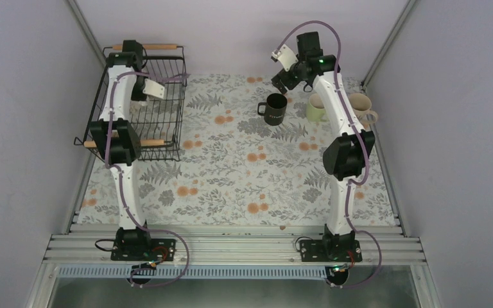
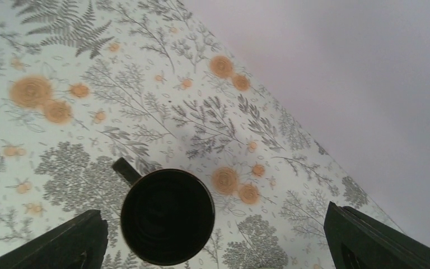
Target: Unload the cups from the dish rack
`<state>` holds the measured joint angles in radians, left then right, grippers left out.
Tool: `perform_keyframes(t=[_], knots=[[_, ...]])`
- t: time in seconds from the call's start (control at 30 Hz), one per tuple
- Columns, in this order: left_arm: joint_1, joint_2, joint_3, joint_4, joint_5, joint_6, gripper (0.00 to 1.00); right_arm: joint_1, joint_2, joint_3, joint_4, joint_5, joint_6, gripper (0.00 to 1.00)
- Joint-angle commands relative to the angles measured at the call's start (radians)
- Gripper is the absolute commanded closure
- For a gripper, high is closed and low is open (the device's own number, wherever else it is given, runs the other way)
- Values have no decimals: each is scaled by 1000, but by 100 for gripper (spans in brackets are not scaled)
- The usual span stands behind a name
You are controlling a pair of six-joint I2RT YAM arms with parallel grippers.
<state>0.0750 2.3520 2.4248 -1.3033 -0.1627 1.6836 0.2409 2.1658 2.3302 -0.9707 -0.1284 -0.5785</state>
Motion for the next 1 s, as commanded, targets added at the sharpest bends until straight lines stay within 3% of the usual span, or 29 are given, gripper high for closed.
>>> perform_keyframes(t=[0.0, 0.33, 0.6, 0.8, 0.97], knots=[[-16, -62, 138, -27, -12, -36, 98, -2, -50, -15, -29, -108, 13, 0], [-45, -286, 64, 11, 171, -44, 98, -1, -54, -12, -36, -166, 35, 0], [-96, -403, 87, 130, 370, -188, 98, 0, -70, -14, -45, -308, 58, 0], [-166, -507, 3, 405, 592, -472, 98, 8, -91, -4, -53, -554, 56, 0], [-189, -604, -127, 728, 790, -860, 98, 16, -123, -11, -66, -827, 42, 0]])
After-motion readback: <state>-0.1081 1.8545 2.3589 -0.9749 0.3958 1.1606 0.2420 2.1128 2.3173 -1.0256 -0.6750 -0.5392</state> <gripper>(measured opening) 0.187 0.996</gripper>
